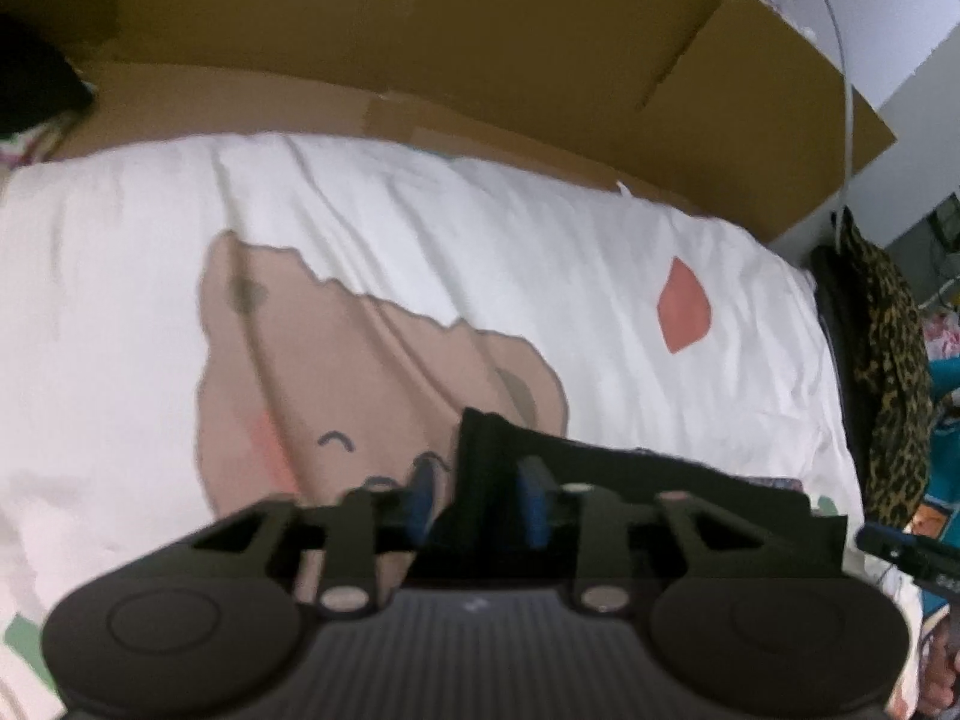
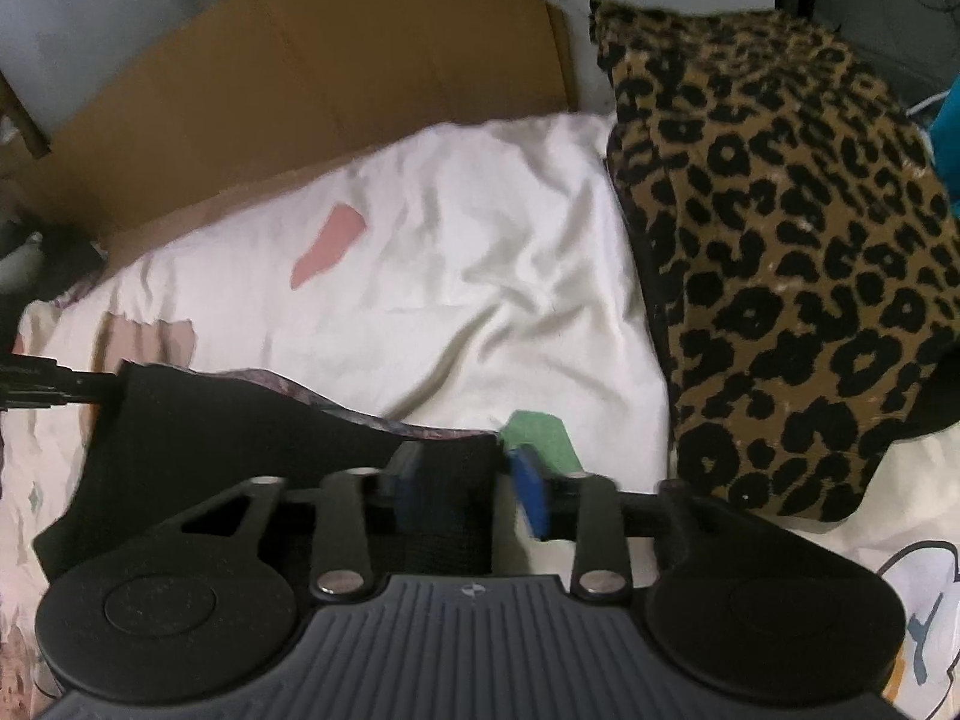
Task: Fold clothes
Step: 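Open both grippers and release the black garment onto the sheet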
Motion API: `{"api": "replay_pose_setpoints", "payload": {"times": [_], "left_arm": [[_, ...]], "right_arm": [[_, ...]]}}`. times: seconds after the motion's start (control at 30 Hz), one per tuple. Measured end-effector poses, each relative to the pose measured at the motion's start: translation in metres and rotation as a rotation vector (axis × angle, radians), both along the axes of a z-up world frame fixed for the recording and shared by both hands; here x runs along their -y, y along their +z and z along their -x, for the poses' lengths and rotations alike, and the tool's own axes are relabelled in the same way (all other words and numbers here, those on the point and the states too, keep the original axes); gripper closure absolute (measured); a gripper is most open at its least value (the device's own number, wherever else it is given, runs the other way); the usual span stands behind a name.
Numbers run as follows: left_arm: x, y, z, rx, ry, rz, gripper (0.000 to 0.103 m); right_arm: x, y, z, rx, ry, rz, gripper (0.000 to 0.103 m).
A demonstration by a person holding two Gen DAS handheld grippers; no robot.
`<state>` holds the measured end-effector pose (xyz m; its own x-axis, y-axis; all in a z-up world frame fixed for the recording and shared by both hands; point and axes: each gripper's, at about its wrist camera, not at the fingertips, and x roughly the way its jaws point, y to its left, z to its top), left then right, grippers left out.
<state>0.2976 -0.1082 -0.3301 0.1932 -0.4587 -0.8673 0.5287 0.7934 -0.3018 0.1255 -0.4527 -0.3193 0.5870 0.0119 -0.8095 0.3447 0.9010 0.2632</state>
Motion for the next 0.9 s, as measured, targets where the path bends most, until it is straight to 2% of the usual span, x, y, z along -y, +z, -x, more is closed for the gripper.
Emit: {"api": "replay_pose_setpoints", "payload": {"times": [0.13, 0.27, 0.37, 0.53, 0.73, 0.9], "left_arm": [[-0.015, 0.011, 0.006, -0.001, 0.036, 0.002, 0.059], [-0.035, 0.026, 0.017, -0.039, 0.098, 0.043, 0.054], [-0.038, 0.033, 0.031, -0.028, 0.083, 0.052, 0.052], [-0.042, 0.044, 0.055, -0.010, 0.059, 0.066, 0.052], [-0.047, 0.057, 0.084, 0.012, 0.029, 0.084, 0.052], [-0.046, 0.061, 0.107, 0.039, -0.019, 0.085, 0.052]], "right_arm": [[0.000, 0.013, 0.008, 0.034, -0.016, -0.017, 0.059], [0.002, 0.026, 0.020, 0.090, -0.087, -0.111, 0.059], [-0.002, 0.037, 0.027, 0.138, -0.105, -0.128, 0.059], [-0.010, 0.043, 0.038, 0.164, -0.123, -0.171, 0.059], [-0.031, 0.043, 0.053, 0.169, -0.085, -0.191, 0.059], [-0.052, 0.041, 0.064, 0.164, -0.038, -0.155, 0.059]]}}
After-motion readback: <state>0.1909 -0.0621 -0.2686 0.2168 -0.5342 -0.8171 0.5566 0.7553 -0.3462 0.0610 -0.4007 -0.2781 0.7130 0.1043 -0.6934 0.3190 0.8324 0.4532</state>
